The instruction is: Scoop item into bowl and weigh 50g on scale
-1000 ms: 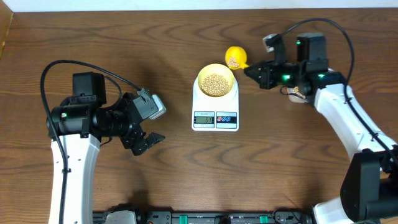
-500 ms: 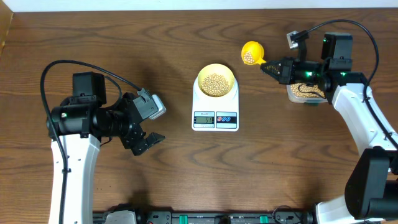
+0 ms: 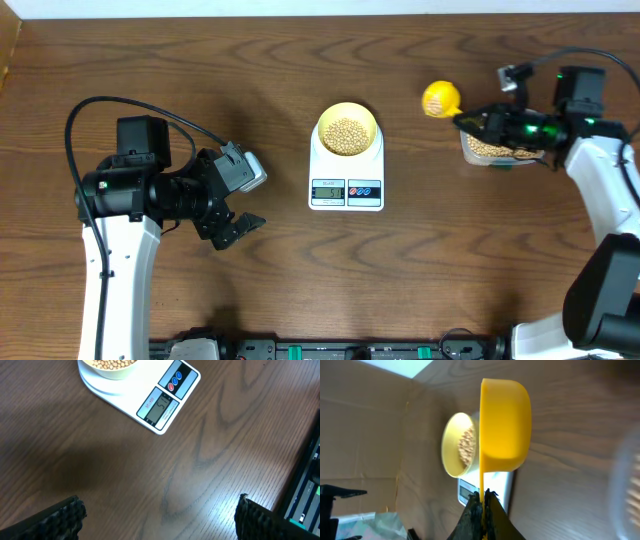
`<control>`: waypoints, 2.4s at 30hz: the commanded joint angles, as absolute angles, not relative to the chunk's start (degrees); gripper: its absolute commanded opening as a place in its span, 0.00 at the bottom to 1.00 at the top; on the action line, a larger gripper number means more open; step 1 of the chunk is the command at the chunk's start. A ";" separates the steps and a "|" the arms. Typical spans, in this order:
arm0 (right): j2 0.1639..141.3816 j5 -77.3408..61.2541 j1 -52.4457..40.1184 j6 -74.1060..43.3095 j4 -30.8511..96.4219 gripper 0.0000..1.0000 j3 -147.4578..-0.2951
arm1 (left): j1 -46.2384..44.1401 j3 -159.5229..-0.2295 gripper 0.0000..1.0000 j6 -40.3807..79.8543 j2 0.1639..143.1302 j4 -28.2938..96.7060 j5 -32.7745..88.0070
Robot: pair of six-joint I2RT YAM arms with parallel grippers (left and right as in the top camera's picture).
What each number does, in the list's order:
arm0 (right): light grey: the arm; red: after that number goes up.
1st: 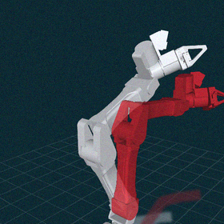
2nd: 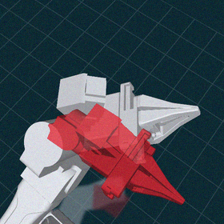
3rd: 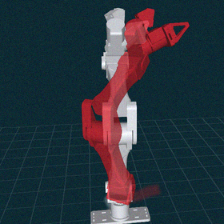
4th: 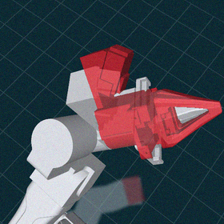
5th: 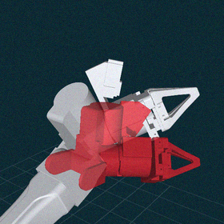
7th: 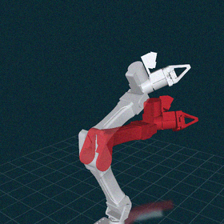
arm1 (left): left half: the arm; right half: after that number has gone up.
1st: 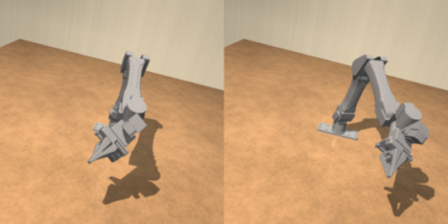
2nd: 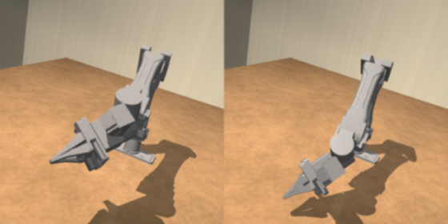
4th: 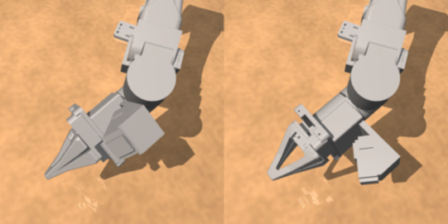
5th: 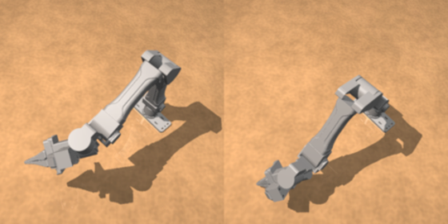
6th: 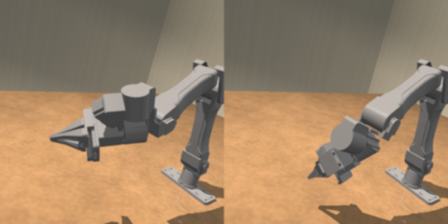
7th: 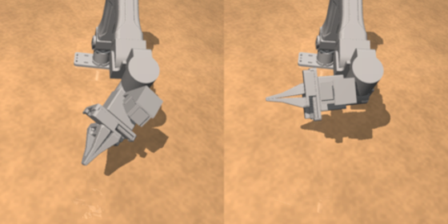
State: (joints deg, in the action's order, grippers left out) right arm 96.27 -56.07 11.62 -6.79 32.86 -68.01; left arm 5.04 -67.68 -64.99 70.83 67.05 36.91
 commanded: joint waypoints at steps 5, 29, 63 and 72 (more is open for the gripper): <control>92.51 -50.72 20.49 2.76 37.91 0.01 -67.77 | 4.91 -67.18 0.98 -65.95 70.63 67.18 36.60; 85.08 12.95 5.91 12.97 46.54 0.01 -67.75 | 4.91 -67.18 0.98 -65.95 70.63 67.18 36.60; 88.77 -28.62 -16.64 12.97 20.40 0.01 -67.75 | 4.91 -67.18 0.98 -65.95 70.63 67.18 36.60; 95.39 -26.94 -20.45 15.66 19.49 0.01 -67.75 | 4.91 -67.18 0.98 -65.95 70.63 67.18 36.60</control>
